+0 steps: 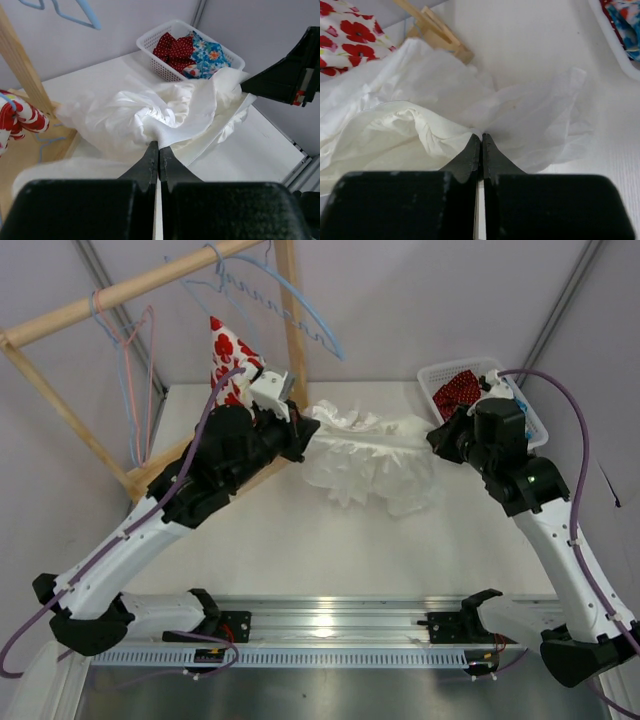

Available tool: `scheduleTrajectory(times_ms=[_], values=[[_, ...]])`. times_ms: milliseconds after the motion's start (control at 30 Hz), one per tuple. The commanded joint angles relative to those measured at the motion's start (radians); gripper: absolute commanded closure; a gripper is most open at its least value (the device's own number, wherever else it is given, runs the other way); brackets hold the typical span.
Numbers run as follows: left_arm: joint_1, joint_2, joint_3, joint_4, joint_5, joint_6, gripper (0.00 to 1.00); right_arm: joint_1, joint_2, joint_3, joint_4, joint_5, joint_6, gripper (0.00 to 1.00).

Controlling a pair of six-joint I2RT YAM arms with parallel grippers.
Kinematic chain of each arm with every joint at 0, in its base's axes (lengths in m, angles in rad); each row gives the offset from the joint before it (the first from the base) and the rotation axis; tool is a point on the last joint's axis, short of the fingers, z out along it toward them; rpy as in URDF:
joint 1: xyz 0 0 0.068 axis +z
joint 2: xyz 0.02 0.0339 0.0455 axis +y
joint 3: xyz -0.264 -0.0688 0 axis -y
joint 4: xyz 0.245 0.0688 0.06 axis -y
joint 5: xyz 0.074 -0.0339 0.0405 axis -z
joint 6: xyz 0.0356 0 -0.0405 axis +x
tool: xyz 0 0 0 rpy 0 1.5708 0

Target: Place the skirt on the hanger

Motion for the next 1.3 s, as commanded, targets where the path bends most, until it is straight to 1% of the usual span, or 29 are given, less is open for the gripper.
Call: scheduleTrajectory(times_ms=[0, 33, 67, 100, 133, 167, 200, 267, 300, 400, 433, 567, 633, 667, 700, 733, 767, 800, 867, 900, 933, 967, 1000, 1033, 1100, 1133, 1167, 1233, 1267], values=[[0.004, 0.001, -0.039, -0.138, -0.073, -0.019, 1.00, 0.001, -0.005, -0.012, -0.004, 0.025, 0.034, 1.00], [0.004, -0.011, -0.100, -0.136, -0.073, -0.048, 1.00, 0.009, -0.017, -0.046, 0.010, 0.019, 0.034, 1.00], [0.004, -0.033, -0.128, -0.130, -0.068, -0.062, 1.00, 0.015, -0.030, -0.083, 0.042, 0.017, 0.036, 1.00], [0.004, -0.041, -0.157, -0.121, -0.064, -0.076, 1.00, 0.018, -0.057, -0.164, 0.059, 0.010, 0.036, 1.00], [0.004, -0.048, -0.238, -0.104, -0.061, -0.102, 1.00, 0.016, -0.068, -0.205, 0.089, -0.004, 0.037, 1.00], [0.004, -0.048, -0.265, -0.095, -0.052, -0.116, 1.00, 0.018, -0.079, -0.244, 0.097, -0.004, 0.045, 1.00], [0.004, -0.047, -0.347, -0.081, -0.044, -0.130, 1.00, 0.019, -0.096, -0.319, 0.106, -0.013, 0.048, 1.00], [0.004, -0.041, -0.400, -0.045, -0.030, -0.174, 1.00, 0.027, -0.111, -0.387, 0.140, -0.013, 0.047, 1.00], [0.005, -0.036, -0.502, -0.029, -0.015, -0.203, 1.00, 0.030, -0.116, -0.445, 0.146, -0.010, 0.045, 1.00], [0.004, -0.039, -0.562, 0.022, -0.007, -0.240, 1.00, 0.039, -0.140, -0.514, 0.154, 0.013, 0.047, 1.00], [0.004, -0.042, -0.601, 0.023, -0.010, -0.261, 1.00, 0.039, -0.151, -0.541, 0.148, 0.016, 0.048, 1.00], [0.004, -0.061, -0.647, -0.007, -0.022, -0.294, 0.99, 0.042, -0.169, -0.572, 0.154, 0.023, 0.036, 1.00], [0.004, -0.076, -0.664, -0.023, -0.019, -0.300, 0.90, 0.039, -0.168, -0.582, 0.177, 0.002, 0.021, 1.00], [0.004, -0.081, -0.664, -0.026, -0.019, -0.299, 0.82, 0.041, -0.160, -0.585, 0.183, -0.007, 0.014, 1.00], [0.005, -0.085, -0.650, -0.035, -0.021, -0.294, 0.70, 0.042, -0.153, -0.585, 0.189, -0.018, 0.014, 1.00], [0.007, -0.090, -0.641, -0.058, -0.033, -0.289, 0.42, 0.047, -0.146, -0.585, 0.197, -0.026, 0.013, 1.00], [0.008, -0.106, -0.633, -0.075, -0.048, -0.288, 0.26, 0.052, -0.136, -0.591, 0.204, -0.033, -0.001, 1.00], [0.014, -0.119, -0.621, -0.092, -0.067, -0.294, 0.15, 0.059, -0.131, -0.595, 0.220, -0.042, -0.005, 1.00], [0.063, -0.186, -0.636, -0.103, -0.088, -0.297, 0.13, 0.081, -0.128, -0.606, 0.234, -0.036, -0.007, 1.00], [0.092, -0.212, -0.682, -0.097, -0.085, -0.303, 0.13, 0.085, -0.132, -0.618, 0.247, -0.035, -0.006, 1.00], [0.188, -0.237, -0.700, -0.089, -0.076, -0.308, 0.13, 0.090, -0.134, -0.623, 0.254, -0.036, -0.002, 1.00], [0.247, -0.284, -0.717, -0.071, -0.038, -0.314, 0.14, 0.093, -0.136, -0.629, 0.260, -0.044, -0.002, 1.00], [0.301, -0.304, -0.769, -0.055, -0.021, -0.324, 0.15, 0.095, -0.139, -0.637, 0.267, -0.046, -0.002, 1.00], [0.391, -0.321, -0.783, -0.041, -0.010, -0.331, 0.16, 0.095, -0.137, -0.638, 0.275, -0.046, -0.001, 1.00], [0.463, -0.347, -0.832, 0.061, -0.019, -0.319, 0.19, 0.095, -0.136, -0.637, 0.280, -0.047, -0.007, 1.00], [0.476, -0.343, -0.840, 0.062, -0.028, -0.309, 0.20, 0.096, -0.136, -0.637, 0.283, -0.046, -0.010, 1.00], [0.487, -0.329, -0.845, 0.106, -0.060, -0.291, 0.21, 0.098, -0.136, -0.638, 0.284, -0.041, -0.010, 1.00], [0.501, -0.259, -0.839, 0.158, -0.091, -0.253, 0.23, 0.098, -0.131, -0.640, 0.294, -0.041, -0.016, 1.00], [0.502, -0.230, -0.833, 0.222, -0.102, -0.202, 0.23, 0.096, -0.128, -0.641, 0.292, -0.039, -0.018, 1.00]])
